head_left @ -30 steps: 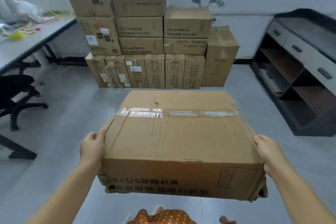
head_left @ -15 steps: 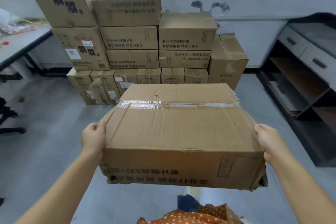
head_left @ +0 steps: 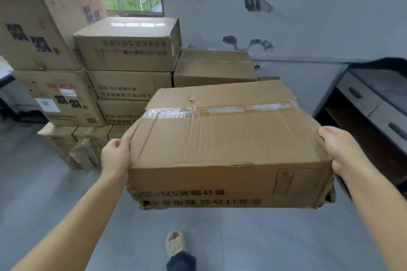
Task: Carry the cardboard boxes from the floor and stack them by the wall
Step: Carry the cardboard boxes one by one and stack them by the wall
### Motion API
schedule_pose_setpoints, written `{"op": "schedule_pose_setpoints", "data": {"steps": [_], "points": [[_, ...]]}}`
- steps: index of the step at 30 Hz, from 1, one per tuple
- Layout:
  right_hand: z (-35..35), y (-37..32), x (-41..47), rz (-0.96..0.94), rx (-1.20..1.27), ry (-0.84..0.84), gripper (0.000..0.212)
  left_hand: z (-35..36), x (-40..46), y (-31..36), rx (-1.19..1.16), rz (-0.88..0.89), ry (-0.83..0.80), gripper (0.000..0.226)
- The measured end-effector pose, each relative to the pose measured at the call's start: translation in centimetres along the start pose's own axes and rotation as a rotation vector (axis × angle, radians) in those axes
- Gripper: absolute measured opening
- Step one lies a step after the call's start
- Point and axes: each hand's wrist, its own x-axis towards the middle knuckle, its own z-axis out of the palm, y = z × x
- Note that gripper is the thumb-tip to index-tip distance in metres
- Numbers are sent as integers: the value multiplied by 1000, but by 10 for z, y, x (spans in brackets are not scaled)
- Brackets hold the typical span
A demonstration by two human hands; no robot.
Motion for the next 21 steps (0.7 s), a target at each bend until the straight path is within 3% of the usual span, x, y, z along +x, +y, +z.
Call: {"op": "schedule_pose_setpoints", "data": {"steps": [12, 21], "points": [[65, -167, 220, -174, 101, 189, 36, 176, 223, 141, -165, 145, -145, 34], [119, -246, 364, -163, 215, 250, 42, 282, 366, 246, 45, 319, -230, 29]]}}
